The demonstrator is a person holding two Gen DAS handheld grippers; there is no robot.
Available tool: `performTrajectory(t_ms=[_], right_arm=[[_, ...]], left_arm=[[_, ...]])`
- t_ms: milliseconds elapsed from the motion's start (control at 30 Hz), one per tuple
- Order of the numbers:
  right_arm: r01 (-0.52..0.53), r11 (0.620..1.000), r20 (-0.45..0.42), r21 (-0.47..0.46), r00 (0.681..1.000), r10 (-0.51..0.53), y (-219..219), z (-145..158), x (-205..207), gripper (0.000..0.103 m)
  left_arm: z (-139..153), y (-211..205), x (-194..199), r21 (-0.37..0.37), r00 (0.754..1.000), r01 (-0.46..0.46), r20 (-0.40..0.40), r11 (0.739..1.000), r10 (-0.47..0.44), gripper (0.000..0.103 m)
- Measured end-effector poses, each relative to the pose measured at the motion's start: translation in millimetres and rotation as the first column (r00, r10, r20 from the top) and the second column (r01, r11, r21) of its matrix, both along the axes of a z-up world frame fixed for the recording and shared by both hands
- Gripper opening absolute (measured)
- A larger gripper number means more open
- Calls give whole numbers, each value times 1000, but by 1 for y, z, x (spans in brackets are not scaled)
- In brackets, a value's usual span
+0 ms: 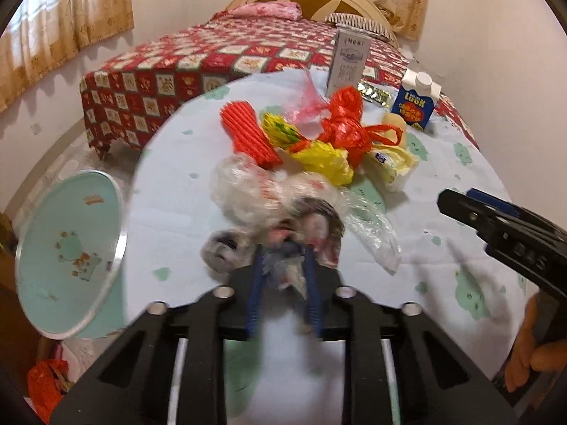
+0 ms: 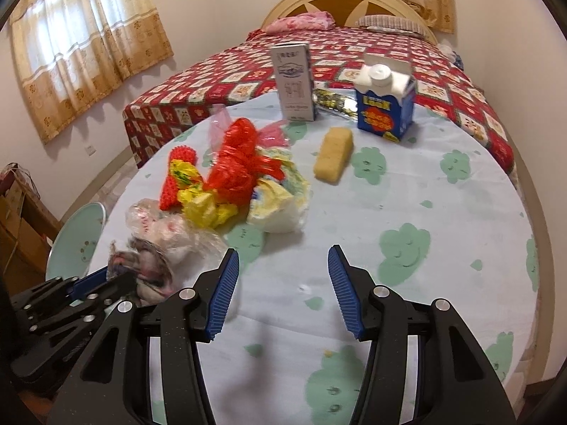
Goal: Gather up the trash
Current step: 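Return both tools to the table and grasp the cloth rag with the left tool, then grasp the clear plastic bags with the right tool while the left tool carries the rag to the bin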
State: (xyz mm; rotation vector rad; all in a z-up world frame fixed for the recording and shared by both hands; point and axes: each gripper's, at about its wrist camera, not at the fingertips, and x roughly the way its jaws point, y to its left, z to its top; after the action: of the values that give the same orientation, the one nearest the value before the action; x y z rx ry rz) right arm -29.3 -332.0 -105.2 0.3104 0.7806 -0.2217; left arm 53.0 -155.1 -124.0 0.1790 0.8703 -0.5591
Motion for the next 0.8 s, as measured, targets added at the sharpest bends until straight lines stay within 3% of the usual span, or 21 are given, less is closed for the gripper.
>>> performTrajectory(t_ms=[233, 333, 367, 400, 533, 567, 600, 700, 800], right_arm=[[-50, 999, -1, 17, 999, 50, 27, 2, 21, 53], [-41, 999, 4, 13, 999, 41, 27, 6, 19, 53], [-35, 999, 4, 4, 999, 35, 25, 7, 17, 53], [-30, 1000, 1, -3, 1000, 30, 23, 7, 16, 53], [-2, 1000, -12, -16, 1000, 2, 11, 5, 10, 53], [4, 1000, -15, -16, 1000, -5, 8, 4, 9, 53], [8, 1000, -16, -13, 1000, -8, 5, 2, 8, 53], [1, 1000, -21, 1, 1000, -1, 5, -2, 9, 53], [-23, 1000, -20, 20, 1000, 23, 11, -4, 14, 53]], left_arm=[[10, 27, 7, -10, 998, -55, 27, 998, 55, 17], [6, 20, 12, -18, 999, -47, 2, 999, 47, 39], [3, 15, 13, -24, 999, -46, -8, 999, 46, 53], [0, 10, 15, -28, 999, -45, -19, 999, 44, 60], [-21, -16, 22, 0, 997, -45, -60, 999, 45, 60], [-27, -21, 24, 8, 996, -45, -72, 999, 45, 57], [-33, -24, 25, 13, 996, -41, -80, 999, 42, 46], [-32, -22, 22, 5, 997, -17, -75, 1000, 18, 35], [-21, -6, 17, -3, 998, -22, -52, 1000, 22, 33]])
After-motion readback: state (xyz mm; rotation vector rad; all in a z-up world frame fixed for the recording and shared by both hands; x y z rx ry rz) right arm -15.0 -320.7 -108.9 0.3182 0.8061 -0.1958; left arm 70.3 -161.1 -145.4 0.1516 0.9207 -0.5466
